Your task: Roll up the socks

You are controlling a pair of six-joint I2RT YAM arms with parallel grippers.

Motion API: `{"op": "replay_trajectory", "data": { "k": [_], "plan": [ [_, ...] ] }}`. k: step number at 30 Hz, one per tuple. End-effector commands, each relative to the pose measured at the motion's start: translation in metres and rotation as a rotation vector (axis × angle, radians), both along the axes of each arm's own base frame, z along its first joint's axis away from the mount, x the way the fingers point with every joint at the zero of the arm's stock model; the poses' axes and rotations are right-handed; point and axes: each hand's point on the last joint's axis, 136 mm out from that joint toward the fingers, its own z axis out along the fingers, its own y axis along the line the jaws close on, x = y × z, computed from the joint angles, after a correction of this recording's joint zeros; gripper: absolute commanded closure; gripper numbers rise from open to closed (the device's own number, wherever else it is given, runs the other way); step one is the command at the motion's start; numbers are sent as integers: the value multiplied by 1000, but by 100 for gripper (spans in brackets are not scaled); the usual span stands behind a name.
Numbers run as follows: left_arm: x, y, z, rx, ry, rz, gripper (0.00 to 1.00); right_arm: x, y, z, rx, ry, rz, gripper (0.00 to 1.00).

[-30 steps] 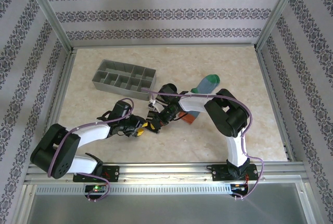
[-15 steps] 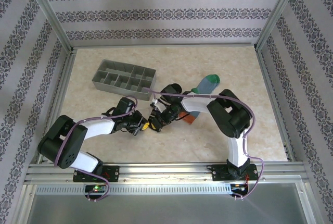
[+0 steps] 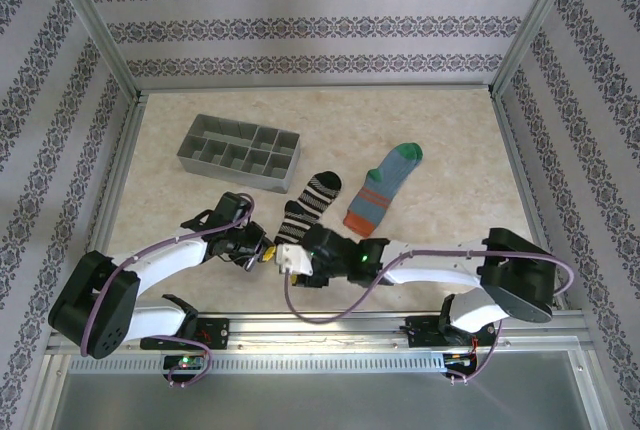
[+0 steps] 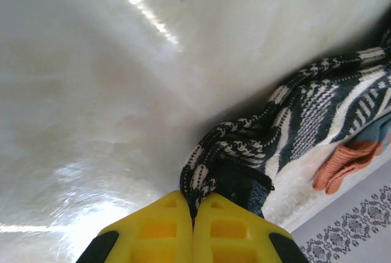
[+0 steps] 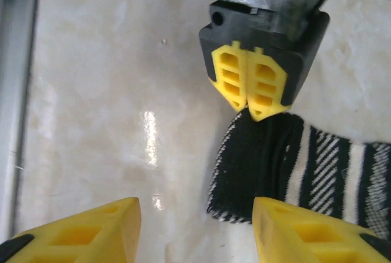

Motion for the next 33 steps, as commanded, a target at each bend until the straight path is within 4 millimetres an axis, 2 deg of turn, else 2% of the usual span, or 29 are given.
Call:
{"op": "replay_trajectory", "data": {
  "k": [1, 5, 11, 14, 17, 22, 24, 25, 26, 28, 31, 33],
  "plan": [
    [-15, 9, -8, 22, 82, 12, 100, 31, 2, -6, -110, -274, -31, 51],
    [-14, 10, -8, 19, 80, 7, 100, 32, 15, -12, -126, -296, -9, 52],
    [-11, 8, -7, 10, 73, -3, 100, 38, 24, -30, -158, -298, -19, 56],
    [-11, 8, -7, 8, 73, -4, 100, 43, 29, -37, -171, -280, -40, 65],
    [-11, 7, -7, 4, 70, -6, 100, 44, 29, -45, -187, -231, -70, 78],
    [-9, 7, -4, -12, 57, 8, 100, 39, 15, -61, -212, -78, -128, 98],
    [-8, 8, -2, -18, 50, 18, 100, 34, 9, -63, -205, 21, -136, 100],
    [-6, 8, 0, -24, 44, 23, 97, 29, 7, -64, -199, 85, -136, 100],
    [-6, 9, 1, -29, 42, 30, 87, 26, 6, -66, -191, 157, -138, 100],
    [-4, 11, 4, -38, 31, 44, 76, 18, 4, -68, -180, 302, -139, 100],
    [-1, 15, 10, -48, 18, 70, 62, 11, 0, -71, -166, 467, -158, 100],
    [1, 18, 14, -49, 11, 81, 57, 10, -2, -71, -153, 550, -173, 100]
  ]
}}
